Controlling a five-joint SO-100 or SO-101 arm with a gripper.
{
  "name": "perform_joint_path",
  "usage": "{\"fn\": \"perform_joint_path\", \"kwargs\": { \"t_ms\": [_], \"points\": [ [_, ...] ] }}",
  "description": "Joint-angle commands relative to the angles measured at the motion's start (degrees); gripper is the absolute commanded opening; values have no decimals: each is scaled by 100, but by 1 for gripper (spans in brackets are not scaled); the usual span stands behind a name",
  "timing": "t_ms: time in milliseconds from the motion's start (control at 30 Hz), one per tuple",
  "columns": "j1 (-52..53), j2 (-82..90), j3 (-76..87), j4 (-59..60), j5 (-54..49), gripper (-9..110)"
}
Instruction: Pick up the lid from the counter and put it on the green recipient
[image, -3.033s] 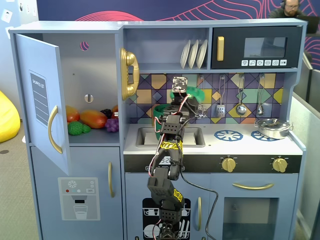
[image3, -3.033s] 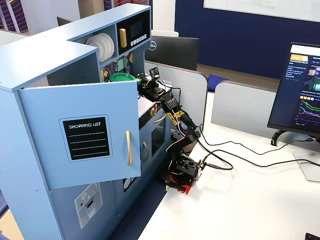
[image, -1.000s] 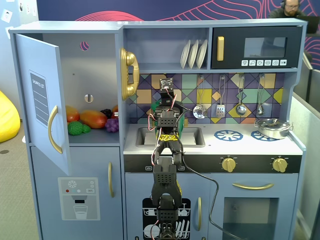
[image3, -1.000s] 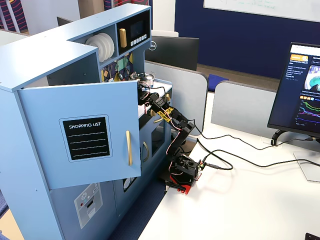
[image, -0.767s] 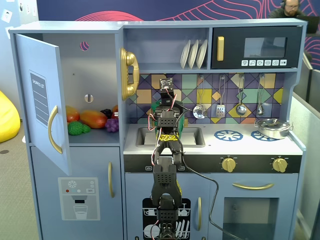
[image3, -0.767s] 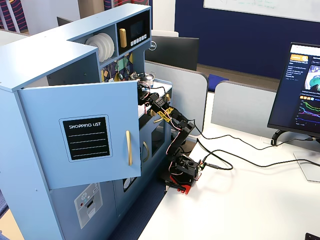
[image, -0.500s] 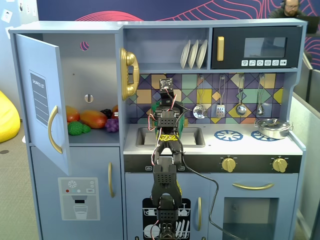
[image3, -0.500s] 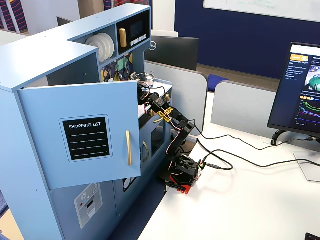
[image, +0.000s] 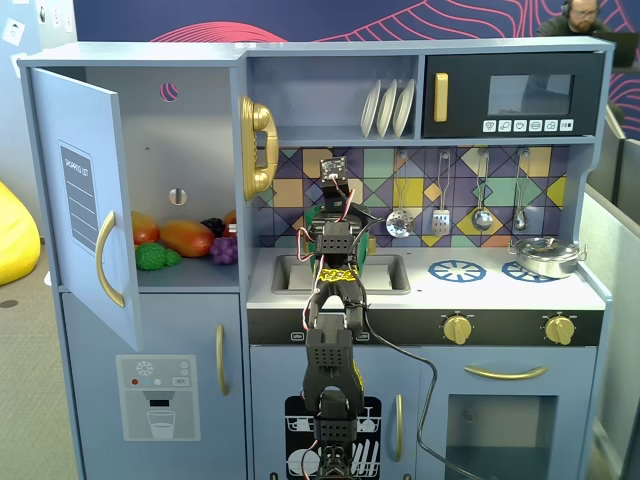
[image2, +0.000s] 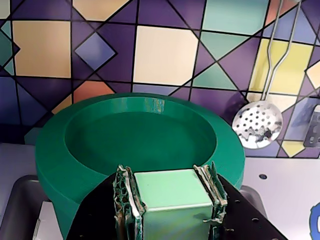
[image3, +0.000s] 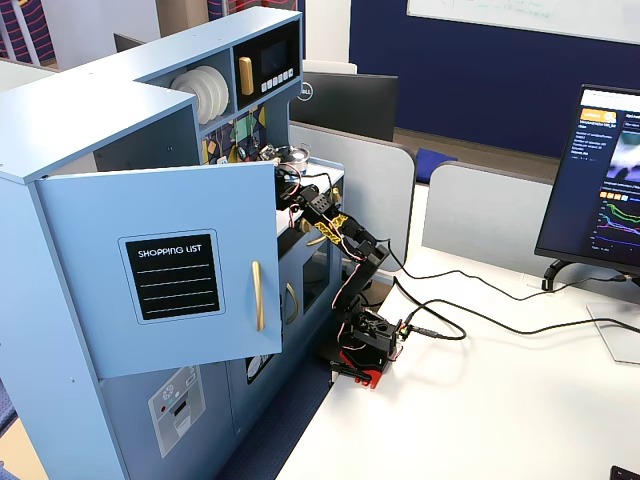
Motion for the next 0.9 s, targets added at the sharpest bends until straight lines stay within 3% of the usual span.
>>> {"fn": "perform_joint_path", "kwargs": {
  "t_ms": [0,167,333,867],
  "points": [
    [158,123,26,53,-53,0],
    [229,176,44,272,-246,27],
    [220,176,0,105,-9,41],
    [35,940,-510,782,44,42]
  ]
}}
